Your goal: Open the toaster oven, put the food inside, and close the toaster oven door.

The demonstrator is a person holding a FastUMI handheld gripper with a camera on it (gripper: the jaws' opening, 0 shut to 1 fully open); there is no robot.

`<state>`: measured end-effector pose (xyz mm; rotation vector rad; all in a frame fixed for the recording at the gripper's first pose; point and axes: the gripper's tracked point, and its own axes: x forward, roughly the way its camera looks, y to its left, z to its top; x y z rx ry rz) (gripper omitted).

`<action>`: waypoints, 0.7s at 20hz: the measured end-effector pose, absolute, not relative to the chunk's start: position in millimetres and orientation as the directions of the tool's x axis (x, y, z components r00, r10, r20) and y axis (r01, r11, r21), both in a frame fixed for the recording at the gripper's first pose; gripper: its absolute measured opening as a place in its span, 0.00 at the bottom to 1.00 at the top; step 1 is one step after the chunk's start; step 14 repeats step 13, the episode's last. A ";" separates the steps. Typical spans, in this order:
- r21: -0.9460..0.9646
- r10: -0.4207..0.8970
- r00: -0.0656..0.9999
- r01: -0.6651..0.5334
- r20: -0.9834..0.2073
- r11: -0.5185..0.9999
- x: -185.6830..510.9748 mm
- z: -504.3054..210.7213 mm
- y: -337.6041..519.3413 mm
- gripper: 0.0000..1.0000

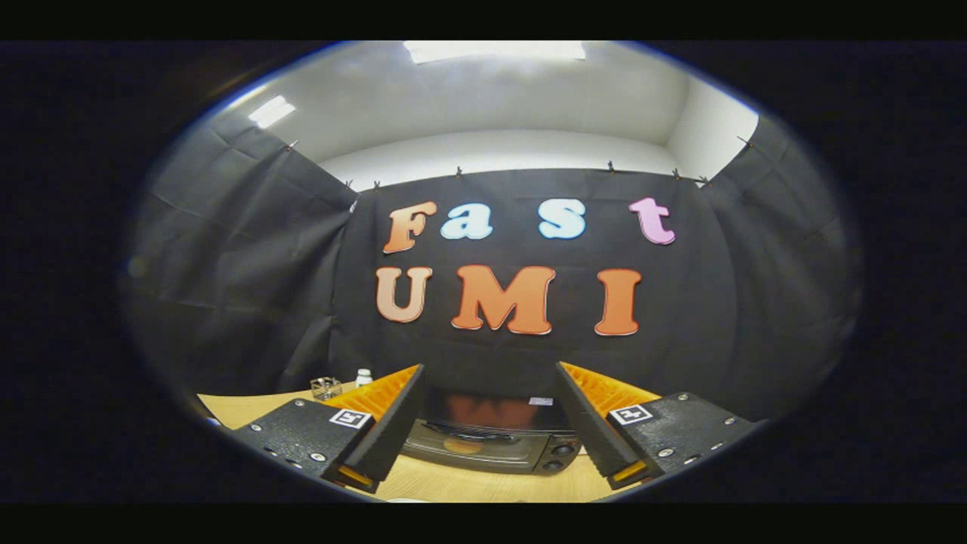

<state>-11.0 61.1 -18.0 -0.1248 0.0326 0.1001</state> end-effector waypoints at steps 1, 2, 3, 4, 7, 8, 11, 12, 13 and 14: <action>-0.121 0.089 0.996 -0.093 -0.031 0.988 -13.0 -10.0 60.7 0.99; -0.115 0.085 0.996 -0.087 -0.023 0.989 -15.2 -3.6 61.1 0.99; -0.108 0.082 0.997 -0.083 -0.013 0.991 -17.9 3.5 61.7 0.99; -0.100 0.082 0.997 -0.081 0.001 0.992 -20.4 10.9 61.8 0.99; -0.069 0.086 0.995 -0.082 0.049 0.994 -29.3 33.2 61.6 0.99; -0.055 0.083 0.995 -0.080 0.059 0.995 -29.7 37.7 61.6 0.99; -0.030 0.075 0.993 -0.073 0.089 0.997 -29.6 49.0 57.3 0.99; -0.019 0.073 0.993 -0.072 0.096 0.997 -29.3 51.7 57.5 0.99; -0.007 0.074 0.992 -0.074 0.099 0.997 -29.6 53.8 58.0 0.99; -0.007 0.074 0.992 -0.074 0.099 0.997 -29.6 53.8 58.0 0.99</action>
